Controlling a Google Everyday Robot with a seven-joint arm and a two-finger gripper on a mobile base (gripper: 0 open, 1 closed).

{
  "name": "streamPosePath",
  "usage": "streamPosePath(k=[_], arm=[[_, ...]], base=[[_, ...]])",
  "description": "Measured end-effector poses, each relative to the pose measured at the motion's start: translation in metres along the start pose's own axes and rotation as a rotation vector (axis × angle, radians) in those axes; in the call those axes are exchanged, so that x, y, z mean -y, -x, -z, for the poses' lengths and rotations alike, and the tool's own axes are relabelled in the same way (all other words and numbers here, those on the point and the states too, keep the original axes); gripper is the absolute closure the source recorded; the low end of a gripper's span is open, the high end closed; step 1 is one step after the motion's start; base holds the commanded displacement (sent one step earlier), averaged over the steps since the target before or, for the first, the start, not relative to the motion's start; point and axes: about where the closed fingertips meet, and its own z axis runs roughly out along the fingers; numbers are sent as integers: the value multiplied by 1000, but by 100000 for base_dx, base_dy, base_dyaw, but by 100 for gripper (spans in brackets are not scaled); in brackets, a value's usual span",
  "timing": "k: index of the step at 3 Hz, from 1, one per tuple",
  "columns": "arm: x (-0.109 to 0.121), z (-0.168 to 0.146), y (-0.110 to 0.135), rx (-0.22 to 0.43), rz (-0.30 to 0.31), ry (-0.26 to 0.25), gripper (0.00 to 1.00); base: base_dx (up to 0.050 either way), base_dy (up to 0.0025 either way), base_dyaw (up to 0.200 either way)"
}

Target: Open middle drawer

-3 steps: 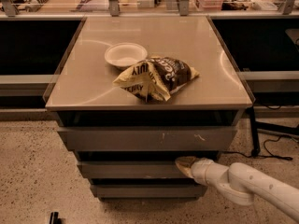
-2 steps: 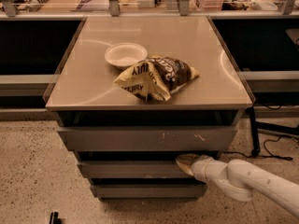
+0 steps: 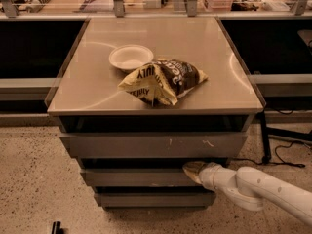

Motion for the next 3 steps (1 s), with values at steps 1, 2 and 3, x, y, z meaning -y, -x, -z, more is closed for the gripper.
streamPosePath(k=[1,2,3], arm=[[3,0,2,0,-11,-8,100],[12,1,4,9,-30,-29,100],[41,-1,7,28,-67,-90,100]], base=[[0,0,0],[0,0,0],[0,0,0]])
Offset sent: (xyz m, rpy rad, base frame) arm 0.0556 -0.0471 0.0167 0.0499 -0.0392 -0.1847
